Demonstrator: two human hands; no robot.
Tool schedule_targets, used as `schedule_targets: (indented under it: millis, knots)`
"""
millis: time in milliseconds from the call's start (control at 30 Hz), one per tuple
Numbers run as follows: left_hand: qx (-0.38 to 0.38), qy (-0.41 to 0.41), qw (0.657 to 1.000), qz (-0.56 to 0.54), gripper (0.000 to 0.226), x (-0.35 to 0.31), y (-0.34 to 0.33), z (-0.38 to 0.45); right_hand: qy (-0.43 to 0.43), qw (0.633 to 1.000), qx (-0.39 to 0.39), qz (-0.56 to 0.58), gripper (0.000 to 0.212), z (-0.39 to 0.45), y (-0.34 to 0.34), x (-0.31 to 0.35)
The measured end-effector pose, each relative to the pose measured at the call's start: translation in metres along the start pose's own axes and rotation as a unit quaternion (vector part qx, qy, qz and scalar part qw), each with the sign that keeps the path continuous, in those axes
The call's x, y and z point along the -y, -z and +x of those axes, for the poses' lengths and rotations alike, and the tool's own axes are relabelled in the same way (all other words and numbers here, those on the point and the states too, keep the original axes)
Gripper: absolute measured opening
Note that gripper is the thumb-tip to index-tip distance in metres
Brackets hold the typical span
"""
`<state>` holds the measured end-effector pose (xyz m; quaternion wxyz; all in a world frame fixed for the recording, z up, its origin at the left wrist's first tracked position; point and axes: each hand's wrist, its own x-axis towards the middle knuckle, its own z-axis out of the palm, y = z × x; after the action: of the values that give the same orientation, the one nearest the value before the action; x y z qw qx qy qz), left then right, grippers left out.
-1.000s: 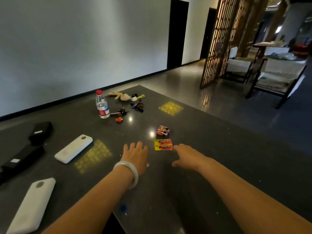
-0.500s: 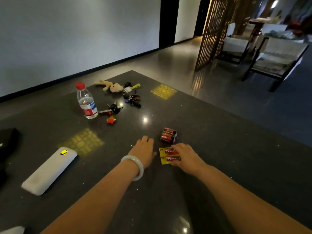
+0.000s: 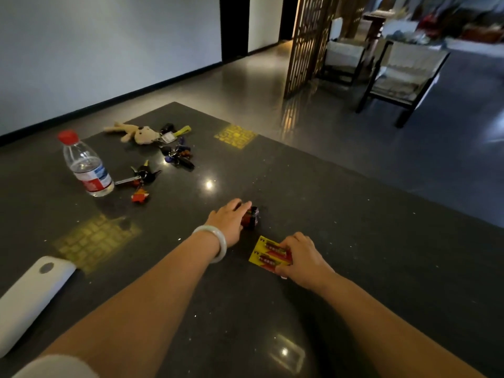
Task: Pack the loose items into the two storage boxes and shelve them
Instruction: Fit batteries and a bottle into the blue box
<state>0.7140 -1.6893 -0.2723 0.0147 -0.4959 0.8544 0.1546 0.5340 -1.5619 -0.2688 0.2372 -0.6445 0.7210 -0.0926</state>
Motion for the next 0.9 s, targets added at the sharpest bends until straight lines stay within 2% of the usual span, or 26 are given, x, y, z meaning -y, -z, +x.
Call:
schedule_targets:
  millis: [100,233,333,467,633,733,900]
  knots:
    - [-0.045,-0.005,0.999,-0.014,0.064,-0.009,-0.001,-0.012,-0.026,0.999,-0.017,-0.011,0.063,-0.012,-0.005,-0.001]
    - [-0.041,0.01,0.996,-0.077,0.06,-0.026,-0.007,-0.037,-0.038,0.996,-0.071,-0.047,0.067,-0.028,-0.015,0.008]
    - [-0.04,0.026,0.996,-0.08,0.06,-0.035,-0.01,-0.062,-0.054,0.995,-0.072,-0.029,0.065,-0.044,-0.017,0.009]
    - [-0.044,0.074,0.991,-0.098,0.066,-0.046,-0.021,-0.104,-0.074,0.996,-0.053,-0.007,0.062,-0.078,-0.01,-0.009]
    - [-0.044,0.136,0.975,-0.168,0.08,-0.082,-0.035,-0.144,-0.126,0.987,-0.091,0.041,0.062,-0.127,0.011,-0.044]
    - [-0.047,0.115,0.971,-0.203,0.078,-0.122,-0.04,-0.158,-0.154,0.976,-0.139,0.064,0.059,-0.164,0.03,-0.067]
    - [-0.061,0.028,0.967,-0.247,0.077,-0.226,-0.034,-0.175,-0.187,0.951,-0.229,0.089,0.055,-0.245,0.069,-0.114]
